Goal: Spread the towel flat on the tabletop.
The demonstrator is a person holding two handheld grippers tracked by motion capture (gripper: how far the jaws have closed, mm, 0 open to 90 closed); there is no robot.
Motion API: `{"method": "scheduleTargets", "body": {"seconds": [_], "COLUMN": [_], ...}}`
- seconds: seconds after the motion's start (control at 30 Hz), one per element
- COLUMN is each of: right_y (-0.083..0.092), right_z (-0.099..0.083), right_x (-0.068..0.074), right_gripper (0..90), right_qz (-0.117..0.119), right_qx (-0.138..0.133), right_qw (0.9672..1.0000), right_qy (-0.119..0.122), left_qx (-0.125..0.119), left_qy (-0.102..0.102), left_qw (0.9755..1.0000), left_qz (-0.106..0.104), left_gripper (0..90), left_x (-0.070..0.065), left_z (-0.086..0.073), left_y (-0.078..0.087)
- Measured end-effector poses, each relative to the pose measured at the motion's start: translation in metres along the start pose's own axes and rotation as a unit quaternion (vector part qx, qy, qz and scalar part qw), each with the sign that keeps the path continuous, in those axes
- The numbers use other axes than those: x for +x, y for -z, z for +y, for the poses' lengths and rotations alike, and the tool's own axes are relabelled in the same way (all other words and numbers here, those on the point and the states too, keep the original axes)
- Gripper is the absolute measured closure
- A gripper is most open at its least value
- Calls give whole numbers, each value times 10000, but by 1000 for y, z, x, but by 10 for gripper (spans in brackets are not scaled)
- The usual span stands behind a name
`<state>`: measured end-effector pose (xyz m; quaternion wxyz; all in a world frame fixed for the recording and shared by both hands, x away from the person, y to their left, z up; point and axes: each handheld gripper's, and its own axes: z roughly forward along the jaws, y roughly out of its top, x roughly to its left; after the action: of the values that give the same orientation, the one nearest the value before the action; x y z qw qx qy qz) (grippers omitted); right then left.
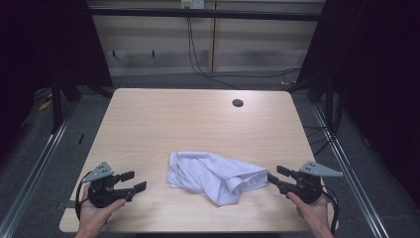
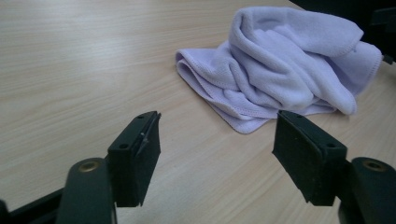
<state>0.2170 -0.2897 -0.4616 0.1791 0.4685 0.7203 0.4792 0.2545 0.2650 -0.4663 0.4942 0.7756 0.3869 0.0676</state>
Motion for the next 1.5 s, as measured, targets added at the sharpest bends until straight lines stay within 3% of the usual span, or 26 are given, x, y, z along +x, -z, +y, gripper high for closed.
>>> {"method": "scheduleTargets", "body": {"seconds": [0.07, 0.1, 0.13, 0.23, 0.4, 0.57, 0.67, 0.8, 0.83, 0.87, 0.9, 0.93, 0.97, 1.13, 1.17, 1.2, 1.23, 1.27, 1.3, 1.33, 1.37, 1.4, 1.43, 1.5], "right_y": [-3, -3, -7, -14, -29, -41, -57, -77, -87, -108, -115, -124, -132, -158, -158, -167, -172, -172, -180, -183, -183, -185, -185, -181], "right_z": [0, 0, 1, 4, 12, 30, 40, 46, 47, 45, 44, 43, 42, 46, 46, 48, 48, 48, 49, 48, 48, 49, 51, 52], "right_x": [0, 0, 1, 6, 15, 25, 32, 37, 39, 41, 42, 44, 45, 57, 57, 66, 72, 72, 83, 88, 88, 93, 99, 102], "right_gripper": [409, 409, 393, 347, 279, 268, 249, 236, 245, 304, 332, 429, 471, 719, 719, 745, 751, 751, 757, 756, 756, 748, 657, 519], "right_qz": [112, 112, 358, 536, 582, 801, 945, 1018, 998, 1158, 1132, 1178, 1283, 1521, 1521, 1709, 1812, 1812, 2070, 2161, 2161, 2224, 2271, 2240], "right_qx": [95, 95, 209, 355, 610, 563, 700, 860, 951, 1192, 1280, 1409, 1517, 1484, 1484, 1479, 1450, 1450, 1430, 1430, 1430, 1445, 1373, 1382], "right_qw": [9999, 9999, 9991, 9979, 9962, 9944, 9918, 9893, 9882, 9835, 9826, 9801, 9768, 9720, 9720, 9672, 9650, 9650, 9584, 9556, 9556, 9535, 9555, 9572], "right_qy": [-15, -15, -89, 20, 220, 407, 506, 597, 665, 712, 727, 757, 803, 1001, 1001, 1161, 1225, 1225, 1346, 1400, 1400, 1434, 1291, 1205], "left_qx": [27, 27, 21, 36, 194, 288, 313, 314, 316, 312, 321, 329, 317, 258, 258, 224, 118, 118, 119, 64, 64, 87, 315, 555], "left_qy": [25, 25, -12, -35, -3, -323, -526, -620, -641, -644, -648, -655, -634, -617, -617, -651, -701, -701, -720, -687, -687, -696, -815, -691], "left_qw": [9998, 9998, 9995, 9992, 9992, 9985, 9971, 9963, 9961, 9960, 9961, 9961, 9964, 9974, 9974, 9973, 9972, 9972, 9971, 9974, 9974, 9973, 9962, 9961], "left_qz": [-203, -203, -325, -395, -363, -334, -444, -511, -513, -540, -510, -493, -475, -272, -272, -237, -235, -235, -223, -222, -222, -201, -62, -13], "left_gripper": [460, 459, 469, 460, 403, 437, 520, 561, 561, 554, 546, 527, 503, 387, 371, 365, 363, 362, 359, 359, 358, 358, 351, 368], "left_x": [-1, -1, -3, -5, -9, -17, -21, -23, -24, -24, -25, -24, -24, -23, -23, -24, -24, -24, -24, -21, -21, -19, -15, -6], "left_z": [1, 1, 2, 5, 12, 22, 27, 33, 34, 37, 39, 41, 43, 54, 54, 57, 61, 61, 63, 66, 66, 67, 65, 59], "left_y": [2, 2, 3, 1, -12, -29, -38, -46, -49, -54, -56, -58, -60, -69, -69, -69, -68, -68, -68, -71, -71, -73, -82, -92]}}
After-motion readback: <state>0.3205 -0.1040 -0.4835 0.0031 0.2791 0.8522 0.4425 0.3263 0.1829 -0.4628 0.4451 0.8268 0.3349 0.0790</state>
